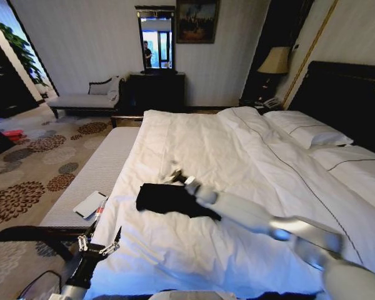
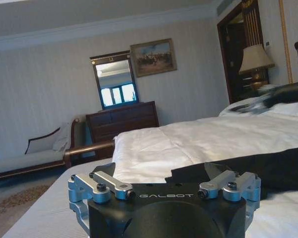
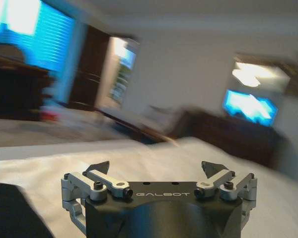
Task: Fold the clothes on the bed.
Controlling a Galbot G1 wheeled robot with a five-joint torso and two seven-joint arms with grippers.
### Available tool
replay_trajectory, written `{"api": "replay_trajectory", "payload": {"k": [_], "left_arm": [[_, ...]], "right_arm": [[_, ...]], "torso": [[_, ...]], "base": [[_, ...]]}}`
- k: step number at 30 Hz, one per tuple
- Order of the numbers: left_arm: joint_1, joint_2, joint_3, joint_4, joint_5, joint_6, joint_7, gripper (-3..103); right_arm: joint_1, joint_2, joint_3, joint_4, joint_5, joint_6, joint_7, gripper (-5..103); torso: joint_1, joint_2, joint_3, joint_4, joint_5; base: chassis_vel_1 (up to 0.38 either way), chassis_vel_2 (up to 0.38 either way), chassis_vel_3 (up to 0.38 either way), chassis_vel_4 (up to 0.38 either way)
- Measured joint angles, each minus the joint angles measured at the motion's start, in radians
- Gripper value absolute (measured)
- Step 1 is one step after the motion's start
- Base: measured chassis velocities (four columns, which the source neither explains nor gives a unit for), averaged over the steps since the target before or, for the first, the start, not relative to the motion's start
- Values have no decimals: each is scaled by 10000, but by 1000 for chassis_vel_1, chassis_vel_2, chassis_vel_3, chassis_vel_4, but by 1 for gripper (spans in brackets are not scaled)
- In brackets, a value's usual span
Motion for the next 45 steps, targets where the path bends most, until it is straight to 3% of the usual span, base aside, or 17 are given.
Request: {"api": "replay_trajectory", "payload": {"k": [4,5,8,9,10,14,15,18,24,29,45], "left_arm": [[-1,0,0,0,0,0,0,100],[-1,0,0,0,0,0,0,100],[0,-1,-2,0,0,1,-1,100],[-1,0,0,-1,0,0,0,100],[-1,0,0,-1,0,0,0,100],[0,0,0,0,0,0,0,100],[0,0,0,0,0,0,0,100],[0,0,0,-1,0,1,0,100],[0,0,0,0,0,1,0,100],[0,0,0,0,0,1,0,100],[0,0,0,0,0,1,0,100]], "right_arm": [[-2201,-1648,2754,1692,1859,-1132,-328,100],[-2201,-1648,2754,1692,1859,-1132,-328,100],[-4203,-2440,4833,2827,2850,-1792,-689,100],[-4902,-2573,5523,3132,3192,-2014,-766,100],[-4902,-2573,5523,3132,3192,-2014,-766,100],[-7422,-2826,8502,3963,4965,-3047,-1229,100],[-7422,-2826,8502,3963,4965,-3047,-1229,100],[-8695,-2783,9974,4035,6246,-4000,-1638,100],[-8844,-2460,10352,3365,7841,-5738,-1639,100],[-8572,-2122,10317,3088,8099,-6586,-1753,100],[-7333,-1720,9036,1479,7528,-6704,-1909,100]], "torso": [[0,0,-1,5,-6],[0,0,-1,5,-6],[-1,1,-2,2,-3],[-2,1,-2,0,-3],[-2,1,-2,0,-3],[-1,1,-1,8,-7],[-1,1,-1,8,-7],[-2,1,-2,-2,-9],[0,1,1,9,-4],[0,1,0,5,-6],[1,0,1,6,-7]], "base": [[0,0,0,0],[0,0,0,0],[0,0,0,0],[0,0,0,0],[0,0,0,0],[0,0,0,0],[0,0,0,0],[0,0,0,0],[0,0,0,0],[0,0,0,0],[0,0,0,0]]}}
